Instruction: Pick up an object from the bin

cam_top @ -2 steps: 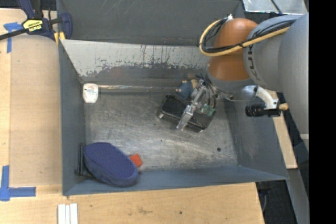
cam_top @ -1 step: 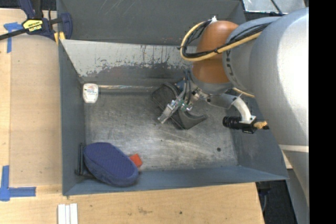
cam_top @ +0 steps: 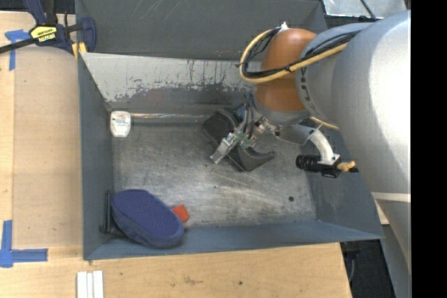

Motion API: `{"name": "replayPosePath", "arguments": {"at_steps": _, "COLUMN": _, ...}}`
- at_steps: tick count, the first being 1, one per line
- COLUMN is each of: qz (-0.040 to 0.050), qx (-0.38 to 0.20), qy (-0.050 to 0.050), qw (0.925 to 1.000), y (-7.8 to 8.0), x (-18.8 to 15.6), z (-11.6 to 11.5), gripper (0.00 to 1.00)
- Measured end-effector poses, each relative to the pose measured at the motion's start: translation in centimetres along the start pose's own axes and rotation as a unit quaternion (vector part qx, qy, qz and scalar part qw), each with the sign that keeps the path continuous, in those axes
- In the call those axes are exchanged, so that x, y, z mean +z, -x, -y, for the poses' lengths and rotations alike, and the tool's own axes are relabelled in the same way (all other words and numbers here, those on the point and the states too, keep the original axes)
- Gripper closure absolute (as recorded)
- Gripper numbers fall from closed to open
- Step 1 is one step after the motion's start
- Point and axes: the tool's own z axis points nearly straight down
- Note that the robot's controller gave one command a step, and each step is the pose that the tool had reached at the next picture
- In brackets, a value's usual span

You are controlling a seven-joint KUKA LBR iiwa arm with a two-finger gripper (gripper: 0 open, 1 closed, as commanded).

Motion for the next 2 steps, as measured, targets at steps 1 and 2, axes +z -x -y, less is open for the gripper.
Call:
{"name": "replayPosePath", "arguments": {"at_steps": 1, "qz": 0.0028, "qx": -0.001, "qy": 0.0, "qw": 1.0, "y": -0.02, "x": -2.54, "z": 0.17, "gripper": 1.0}}
{"name": "replayPosePath", "arguments": {"at_steps": 2, "qz": 0.0016, "qx": -0.003, "qy": -0.002, "qw": 1.0, "y": -0.11, "x": -2.46, "z": 0.4, "gripper": 1.0}}
